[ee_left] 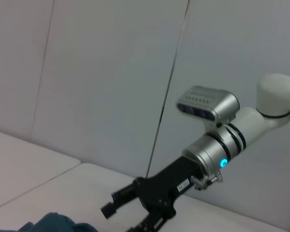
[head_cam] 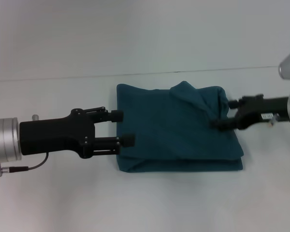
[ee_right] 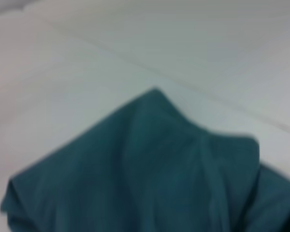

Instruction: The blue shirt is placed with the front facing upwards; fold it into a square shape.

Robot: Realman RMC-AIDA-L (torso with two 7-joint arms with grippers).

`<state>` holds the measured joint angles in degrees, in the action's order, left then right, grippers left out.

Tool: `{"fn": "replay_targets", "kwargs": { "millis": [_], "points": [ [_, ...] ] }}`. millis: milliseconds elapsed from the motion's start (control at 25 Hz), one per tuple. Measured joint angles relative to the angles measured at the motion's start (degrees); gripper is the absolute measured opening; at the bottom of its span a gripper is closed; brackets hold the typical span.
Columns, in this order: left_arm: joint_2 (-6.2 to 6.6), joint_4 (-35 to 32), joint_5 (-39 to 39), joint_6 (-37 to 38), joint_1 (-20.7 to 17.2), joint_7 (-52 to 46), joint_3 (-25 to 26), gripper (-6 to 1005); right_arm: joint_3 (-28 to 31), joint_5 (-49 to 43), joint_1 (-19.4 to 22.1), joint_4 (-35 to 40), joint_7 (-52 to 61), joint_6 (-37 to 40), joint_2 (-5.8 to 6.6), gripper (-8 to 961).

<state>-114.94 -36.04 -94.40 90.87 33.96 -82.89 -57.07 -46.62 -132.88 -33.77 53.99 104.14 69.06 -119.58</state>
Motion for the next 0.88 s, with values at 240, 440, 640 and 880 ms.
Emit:
{"fn": "replay_targets", "kwargs": {
  "millis": [240, 440, 640, 880],
  "points": [
    [-0.33, 0.0, -0.1, -0.1, 0.4, 0.6, 1.4, 790, -2.1, -0.4, -3.3, -2.1, 0.2, -3.8, -0.04, 942],
    [-0.46, 0.0, 0.0, -0.1, 0.4, 0.7, 1.6, 790, -4.6, -2.9, -4.6, -5.3, 1.4, -7.5, -0.04, 942],
    [-0.49, 0.0, -0.1, 0.0, 0.4, 0.7, 2.6, 791, -5.9, -6.1, -4.7, -6.1, 3.9, -9.5, -0.02, 941],
    [-0.62, 0.0, -0.2, 0.0, 0.3, 0.7, 2.9, 794, -5.8, -9.7, -4.0, -6.2, 6.5, -9.8, 0.21, 941]
  ]
}}
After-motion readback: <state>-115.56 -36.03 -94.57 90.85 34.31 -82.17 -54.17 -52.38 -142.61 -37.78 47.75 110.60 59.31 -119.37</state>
